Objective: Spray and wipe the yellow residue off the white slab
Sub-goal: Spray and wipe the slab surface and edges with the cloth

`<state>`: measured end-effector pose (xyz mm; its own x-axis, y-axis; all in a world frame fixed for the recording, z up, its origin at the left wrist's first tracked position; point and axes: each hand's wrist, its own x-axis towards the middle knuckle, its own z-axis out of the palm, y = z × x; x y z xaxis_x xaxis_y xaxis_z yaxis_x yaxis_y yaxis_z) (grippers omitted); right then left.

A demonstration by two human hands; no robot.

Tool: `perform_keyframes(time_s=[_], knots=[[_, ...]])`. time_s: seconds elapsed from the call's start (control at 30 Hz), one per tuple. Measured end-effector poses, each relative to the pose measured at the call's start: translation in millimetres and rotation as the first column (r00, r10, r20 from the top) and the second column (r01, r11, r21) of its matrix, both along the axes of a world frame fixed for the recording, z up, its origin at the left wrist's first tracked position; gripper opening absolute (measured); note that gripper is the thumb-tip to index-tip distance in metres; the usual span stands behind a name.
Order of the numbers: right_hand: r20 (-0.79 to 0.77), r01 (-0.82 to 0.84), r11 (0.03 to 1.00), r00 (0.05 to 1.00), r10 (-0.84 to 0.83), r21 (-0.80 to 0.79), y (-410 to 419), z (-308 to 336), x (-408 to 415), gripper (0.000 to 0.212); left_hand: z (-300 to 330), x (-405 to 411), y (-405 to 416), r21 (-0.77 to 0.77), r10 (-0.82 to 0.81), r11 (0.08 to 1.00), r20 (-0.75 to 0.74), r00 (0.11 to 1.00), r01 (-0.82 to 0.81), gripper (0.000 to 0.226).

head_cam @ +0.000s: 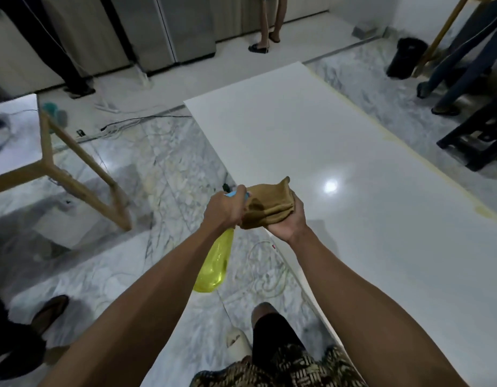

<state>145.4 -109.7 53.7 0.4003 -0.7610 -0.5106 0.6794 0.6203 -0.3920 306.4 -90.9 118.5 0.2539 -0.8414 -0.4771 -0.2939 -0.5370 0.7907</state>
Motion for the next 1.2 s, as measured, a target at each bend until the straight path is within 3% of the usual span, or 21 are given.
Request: perform_keyframes(time_s=[0.13, 0.3, 0.4, 0.5, 0.57, 0.67, 0.73, 0.8, 0.83, 0.9, 0.93, 0.97, 1.07, 1.2], knots=[[-0.055, -0.046, 0.999, 0.997, 0.045, -0.014, -72.9, -2.9, 34.2, 0.073, -6.7, 35.5, -66.7, -0.017, 0.049, 0.999, 0.047, 0.998, -0.048, 0.047], [-0.184, -0.109, 0.994, 0.977, 0.105, -0.013, -203.3, -26.5, 102.4, 0.06, -15.3, 92.9, -182.5, -0.033, 0.18, 0.983, -0.039, 0.983, -0.182, 0.048], [-0.289, -0.189, 0.982, 0.94, 0.179, -0.005, -291.1, -38.7, 140.8, 0.065, -27.0, 133.0, -249.1, -0.036, 0.235, 0.97, -0.073, 0.969, -0.238, 0.05], [-0.44, -0.198, 0.98, 0.881, 0.171, -0.015, -390.6, -36.8, 180.5, 0.055, -33.0, 179.8, -310.5, -0.007, 0.297, 0.954, -0.113, 0.948, -0.299, 0.051], [-0.64, -0.205, 0.977, 0.758, 0.123, -0.056, -466.9, -38.5, 215.9, 0.058, -37.5, 213.5, -350.5, 0.0, 0.352, 0.935, -0.115, 0.929, -0.354, 0.052], [-0.925, -0.369, 0.916, 0.38, -0.006, -0.157, -560.7, -31.2, 274.6, 0.066, -48.2, 259.3, -403.4, 0.012, 0.398, 0.917, -0.105, 0.911, -0.399, 0.059], [-0.964, -0.491, 0.831, 0.169, -0.203, -0.261, -605.3, -32.1, 311.7, 0.054, -58.6, 281.6, -427.6, -0.006, 0.412, 0.91, -0.123, 0.903, -0.415, 0.07], [-0.943, -0.613, 0.735, 0.051, -0.33, -0.29, -643.4, -53.0, 346.3, 0.051, -75.5, 300.1, -447.1, -0.015, 0.421, 0.905, -0.126, 0.898, -0.426, 0.07], [-0.939, -0.699, 0.679, -0.031, -0.343, -0.225, -657.6, -70.5, 360.4, 0.054, -84.9, 306.7, -453.7, -0.011, 0.423, 0.904, -0.12, 0.898, -0.427, 0.067], [-0.899, -0.869, 0.477, -0.309, -0.309, 0.135, -671.3, -122.1, 378.7, 0.063, -102.8, 315.2, -461.5, 0.017, 0.432, 0.901, -0.127, 0.893, -0.433, 0.065], [-0.825, -0.866, 0.373, -0.458, -0.331, 0.331, -673.9, -146.6, 382.2, 0.067, -111.0, 318.9, -464.6, 0.031, 0.44, 0.898, -0.133, 0.888, -0.44, 0.066], [-0.766, -0.846, 0.325, -0.524, -0.371, 0.422, -674.3, -165.0, 384.3, 0.069, -120.2, 322.9, -467.6, 0.047, 0.446, 0.895, -0.136, 0.885, -0.444, 0.067], [-0.642, -0.884, 0.323, -0.467, -0.608, 0.337, -666.5, -182.7, 378.0, 0.069, -136.1, 326.9, -467.1, 0.102, 0.453, 0.891, -0.143, 0.88, -0.442, 0.071], [-0.686, -0.914, 0.331, -0.396, -0.61, 0.234, -663.9, -193.1, 375.6, 0.065, -148.8, 325.1, -459.8, 0.138, 0.422, 0.904, -0.122, 0.899, -0.405, 0.054]])
